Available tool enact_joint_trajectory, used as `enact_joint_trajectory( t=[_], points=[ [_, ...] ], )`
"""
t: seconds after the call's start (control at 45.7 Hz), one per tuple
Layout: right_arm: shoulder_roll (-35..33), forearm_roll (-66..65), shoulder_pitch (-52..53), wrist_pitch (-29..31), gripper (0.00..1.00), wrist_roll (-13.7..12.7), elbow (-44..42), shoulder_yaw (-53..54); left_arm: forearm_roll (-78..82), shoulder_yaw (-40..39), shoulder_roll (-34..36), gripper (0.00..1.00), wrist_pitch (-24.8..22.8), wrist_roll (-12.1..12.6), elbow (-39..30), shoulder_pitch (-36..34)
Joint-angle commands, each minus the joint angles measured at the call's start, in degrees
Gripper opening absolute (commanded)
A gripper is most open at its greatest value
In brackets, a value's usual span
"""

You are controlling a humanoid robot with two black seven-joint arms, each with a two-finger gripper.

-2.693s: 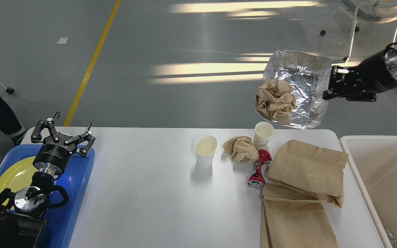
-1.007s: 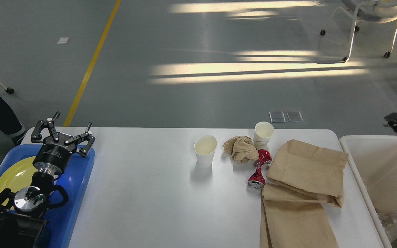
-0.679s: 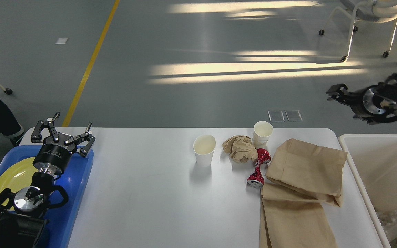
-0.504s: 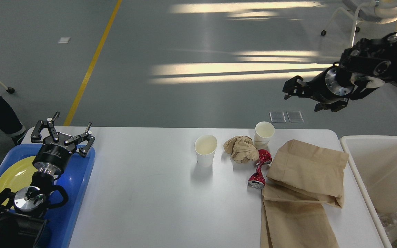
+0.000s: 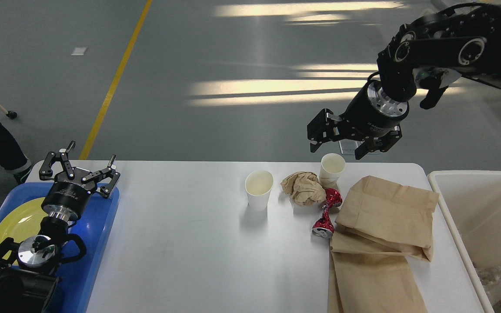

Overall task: Tidy desktop
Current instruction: 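Raise the right gripper and move it toward the paper cup, then grasp the paper cup nearest the tray with the right gripper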

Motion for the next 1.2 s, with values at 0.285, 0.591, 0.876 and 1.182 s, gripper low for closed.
enact_joint_trajectory(
  t=[0.285,0.591,0.876,1.182],
  points=[
    [7.2,0.0,-18.6,-13.8,1.0,-0.2,-7.1,8.6,0.0,0.0,0.0,0.96,0.0,0.0,0.0,0.0],
    [15.4,0.1,-28.9,-17.6,1.0,-0.3,-22.0,12.7,0.0,0.0,0.0,0.96,0.0,0.0,0.0,0.0],
    [20.9,0.3,-38.5,-20.9,1.0,-0.4,-34.3,13.9,0.0,0.0,0.0,0.96,0.0,0.0,0.0,0.0],
    [22.2,0.1,-42.4,-21.0,1.0,-0.4,-38.1,13.5,0.0,0.0,0.0,0.96,0.0,0.0,0.0,0.0]
  ],
)
